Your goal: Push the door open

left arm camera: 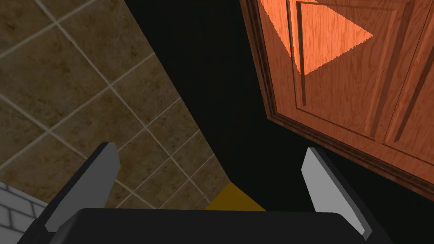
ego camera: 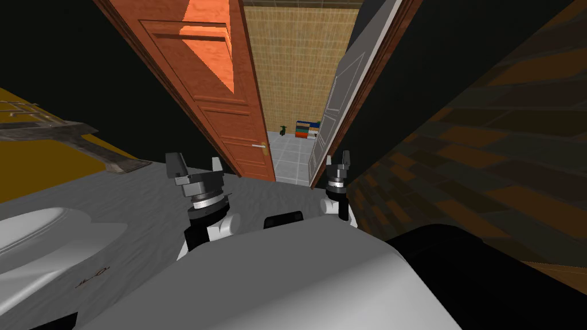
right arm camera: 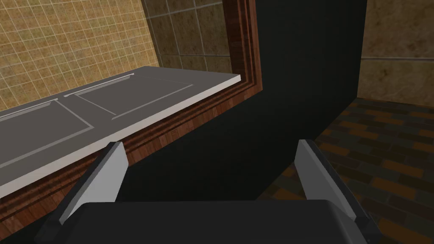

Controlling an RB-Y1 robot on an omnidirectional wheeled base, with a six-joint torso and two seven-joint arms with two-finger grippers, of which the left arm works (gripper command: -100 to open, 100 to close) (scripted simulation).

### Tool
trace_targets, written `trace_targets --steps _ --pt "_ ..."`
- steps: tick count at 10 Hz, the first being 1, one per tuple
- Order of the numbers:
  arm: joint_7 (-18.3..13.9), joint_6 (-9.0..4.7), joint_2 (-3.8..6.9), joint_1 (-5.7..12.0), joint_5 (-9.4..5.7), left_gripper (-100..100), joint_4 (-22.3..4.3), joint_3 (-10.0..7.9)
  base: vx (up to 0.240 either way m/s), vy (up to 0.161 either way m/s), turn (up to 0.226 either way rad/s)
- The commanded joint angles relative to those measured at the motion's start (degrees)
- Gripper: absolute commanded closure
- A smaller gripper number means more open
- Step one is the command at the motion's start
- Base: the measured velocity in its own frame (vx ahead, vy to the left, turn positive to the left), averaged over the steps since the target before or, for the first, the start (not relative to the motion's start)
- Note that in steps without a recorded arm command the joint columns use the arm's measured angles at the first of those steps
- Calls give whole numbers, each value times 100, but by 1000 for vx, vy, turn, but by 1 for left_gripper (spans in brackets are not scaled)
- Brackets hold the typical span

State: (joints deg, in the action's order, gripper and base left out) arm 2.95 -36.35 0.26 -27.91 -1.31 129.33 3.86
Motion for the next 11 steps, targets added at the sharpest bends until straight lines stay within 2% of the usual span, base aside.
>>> trace_targets --steps 1,3,11 --pt "-16 76 36 90 3 -100 -183 14 70 46 -31" --pt "-28 138 61 163 5 -100 -331 26 142 60 -45" --pt "-123 598 198 707 20 -100 -1435 114 109 79 -51"
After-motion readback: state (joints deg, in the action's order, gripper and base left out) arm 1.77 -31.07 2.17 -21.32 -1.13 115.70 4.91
